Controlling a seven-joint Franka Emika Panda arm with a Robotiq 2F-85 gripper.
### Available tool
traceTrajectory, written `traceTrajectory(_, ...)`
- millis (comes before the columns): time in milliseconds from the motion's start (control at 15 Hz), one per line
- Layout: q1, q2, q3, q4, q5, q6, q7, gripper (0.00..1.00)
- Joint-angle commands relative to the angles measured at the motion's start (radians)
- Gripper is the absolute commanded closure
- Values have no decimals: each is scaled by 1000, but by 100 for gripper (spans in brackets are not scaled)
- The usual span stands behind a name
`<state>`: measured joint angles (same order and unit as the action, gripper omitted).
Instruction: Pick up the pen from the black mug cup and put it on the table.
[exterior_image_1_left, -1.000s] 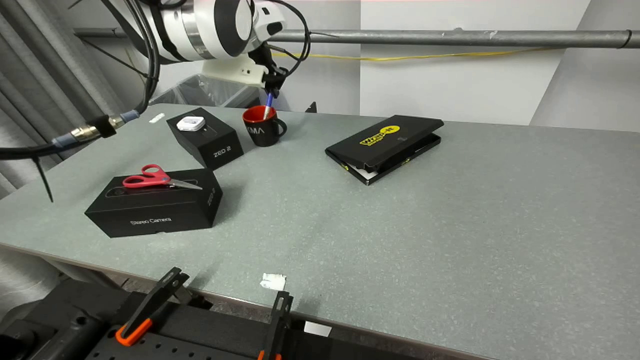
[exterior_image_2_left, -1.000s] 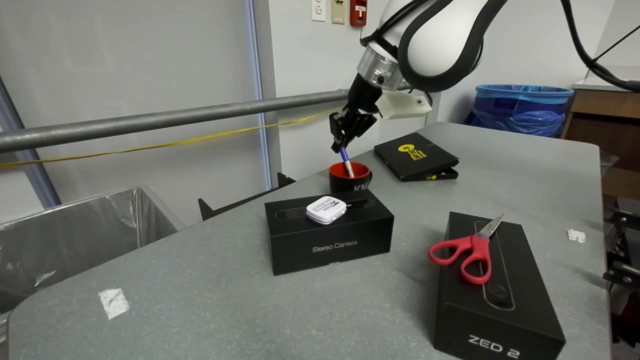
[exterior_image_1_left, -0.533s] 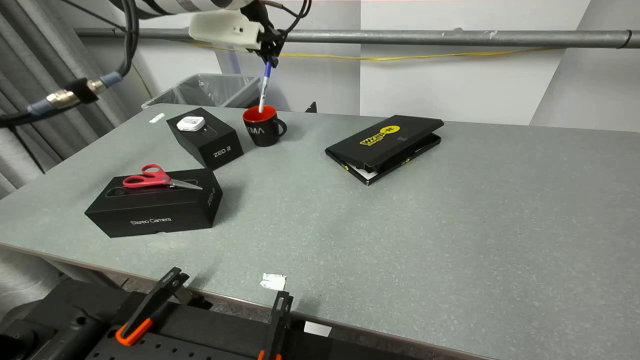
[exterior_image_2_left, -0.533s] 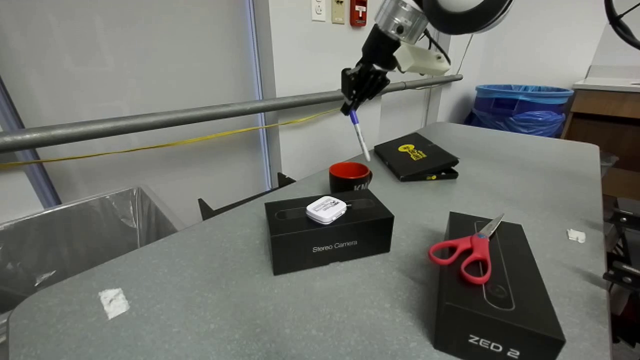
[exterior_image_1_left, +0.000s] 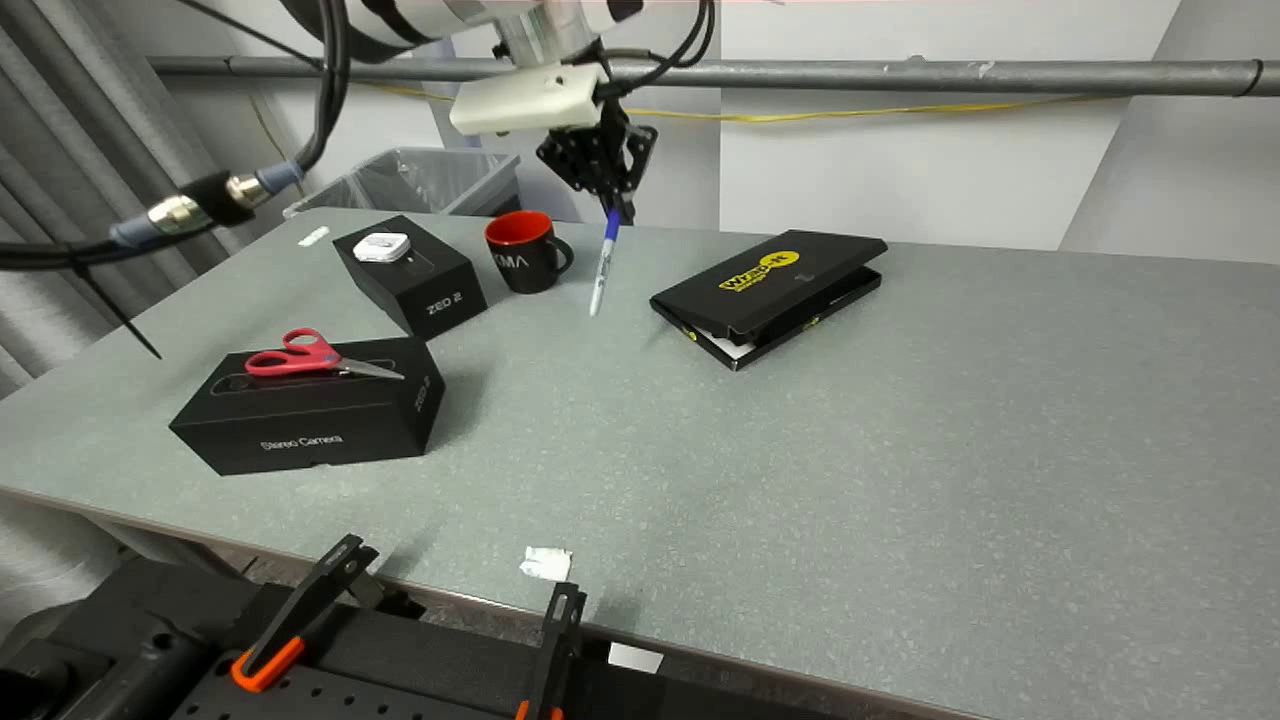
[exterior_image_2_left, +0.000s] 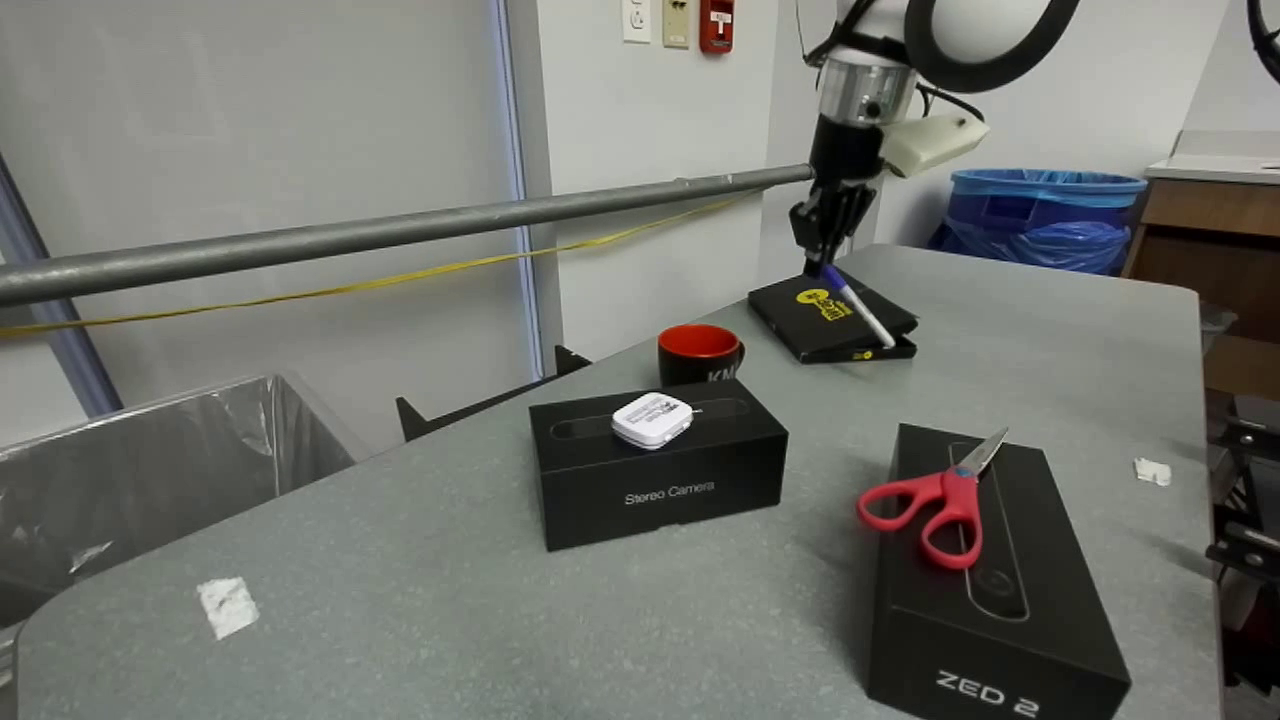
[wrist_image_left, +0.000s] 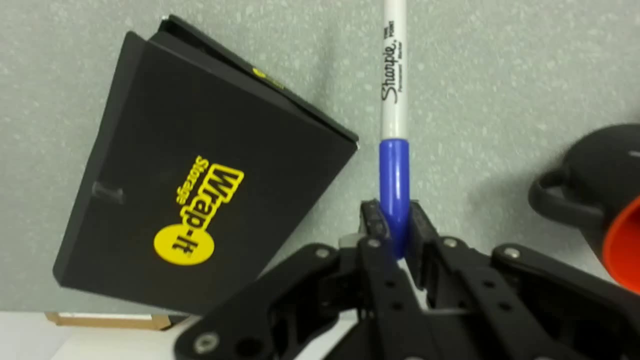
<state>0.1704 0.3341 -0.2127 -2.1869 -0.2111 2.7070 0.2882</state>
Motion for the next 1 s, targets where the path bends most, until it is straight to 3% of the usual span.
traceTrajectory(0,-1,141,31,75,-12,-25,33,97)
traceTrajectory(200,67,218,-26,114,-66,17,110,97)
traceTrajectory(333,76,238,-29,134,-53,21,120,97)
traceTrajectory(400,91,245,-41,143,-60,25,136,87)
traceTrajectory(467,104,250,-55,150,-68,27,149,61)
traceTrajectory(533,114,254,-63,159,-70,24,158,60)
traceTrajectory(933,131,250,-80,181,-62,26,183,16)
